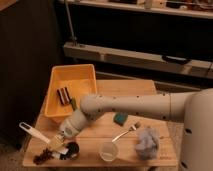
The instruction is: Place brush in metal cup
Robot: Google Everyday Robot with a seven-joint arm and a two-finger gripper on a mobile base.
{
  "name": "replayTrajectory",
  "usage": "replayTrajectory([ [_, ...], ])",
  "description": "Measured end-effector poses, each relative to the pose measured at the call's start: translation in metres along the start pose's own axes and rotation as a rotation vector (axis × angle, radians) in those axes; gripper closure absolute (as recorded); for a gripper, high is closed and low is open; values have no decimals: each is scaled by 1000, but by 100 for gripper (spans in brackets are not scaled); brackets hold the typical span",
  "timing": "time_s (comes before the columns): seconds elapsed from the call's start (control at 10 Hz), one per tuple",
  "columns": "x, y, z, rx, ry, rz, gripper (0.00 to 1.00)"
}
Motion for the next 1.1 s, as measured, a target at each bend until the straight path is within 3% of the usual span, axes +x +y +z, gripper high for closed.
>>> replayTrajectory([
  [1.1, 26, -41, -5, -29, 32, -8, 100],
])
